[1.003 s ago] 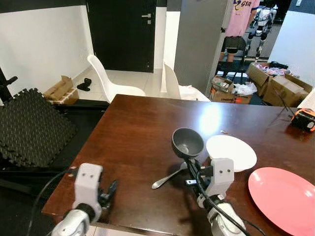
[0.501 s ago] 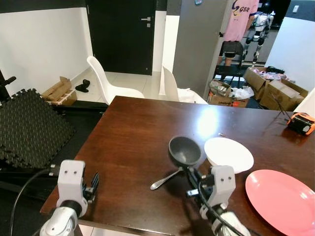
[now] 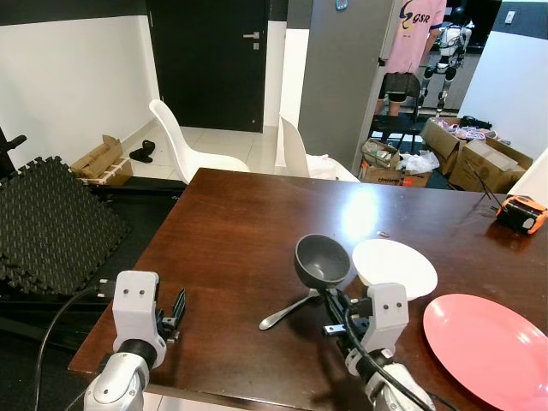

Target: Setting the table

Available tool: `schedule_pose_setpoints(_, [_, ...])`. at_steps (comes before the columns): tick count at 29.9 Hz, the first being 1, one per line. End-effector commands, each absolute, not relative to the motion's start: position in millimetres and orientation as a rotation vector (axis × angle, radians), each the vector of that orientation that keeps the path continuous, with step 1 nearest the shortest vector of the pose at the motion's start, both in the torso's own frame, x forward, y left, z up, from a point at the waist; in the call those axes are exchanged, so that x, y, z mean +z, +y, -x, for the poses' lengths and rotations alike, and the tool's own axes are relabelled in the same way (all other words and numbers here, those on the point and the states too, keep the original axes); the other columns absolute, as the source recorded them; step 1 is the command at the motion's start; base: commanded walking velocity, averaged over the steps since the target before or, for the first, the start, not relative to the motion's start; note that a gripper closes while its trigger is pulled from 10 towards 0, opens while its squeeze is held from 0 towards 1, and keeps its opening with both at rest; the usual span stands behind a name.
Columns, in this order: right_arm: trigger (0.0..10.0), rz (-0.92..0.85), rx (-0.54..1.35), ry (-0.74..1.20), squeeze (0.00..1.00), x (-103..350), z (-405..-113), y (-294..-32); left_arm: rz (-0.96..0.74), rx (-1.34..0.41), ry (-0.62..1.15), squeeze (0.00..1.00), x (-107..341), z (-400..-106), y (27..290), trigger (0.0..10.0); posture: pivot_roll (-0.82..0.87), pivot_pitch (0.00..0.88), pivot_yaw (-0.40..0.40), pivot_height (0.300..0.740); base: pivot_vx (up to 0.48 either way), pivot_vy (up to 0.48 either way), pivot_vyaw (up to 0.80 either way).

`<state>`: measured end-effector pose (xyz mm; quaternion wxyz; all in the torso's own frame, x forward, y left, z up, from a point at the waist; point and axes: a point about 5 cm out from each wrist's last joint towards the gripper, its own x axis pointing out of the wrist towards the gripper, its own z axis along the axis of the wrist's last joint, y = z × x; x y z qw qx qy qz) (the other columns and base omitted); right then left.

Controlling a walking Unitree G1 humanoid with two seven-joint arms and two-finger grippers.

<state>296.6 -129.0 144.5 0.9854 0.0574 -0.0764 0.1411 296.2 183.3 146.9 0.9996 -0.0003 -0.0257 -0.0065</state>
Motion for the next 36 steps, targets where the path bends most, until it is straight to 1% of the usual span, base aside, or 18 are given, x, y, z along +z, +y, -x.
schedule_pose_setpoints(1, [10.0,-0.114,0.274,-0.163,0.00,149,-299,-130,-0.008,-0.006,-0.030,0.00,140,-295,182,10.0,0.00,0.072,0.028,0.740,0.000,0.000,0.00])
schedule_pose_setpoints(25, [10.0,-0.136,0.250,-0.147,0.00,147,-302,-130,-0.005,-0.037,-0.004,0.00,134,-295,171,10.0,0.01,0.078,0.028,0.740,0.000,0.000,0.00])
schedule_pose_setpoints(35, [10.0,-0.138,0.244,-0.139,0.00,147,-304,-131,-0.002,-0.039,-0.002,0.00,134,-297,169,10.0,0.01,0.076,0.026,0.740,0.000,0.000,-0.80])
schedule_pose_setpoints(36, [10.0,-0.137,0.244,-0.139,0.00,147,-304,-132,-0.004,-0.040,-0.001,0.00,134,-297,169,10.0,0.01,0.076,0.026,0.740,0.000,0.000,0.00])
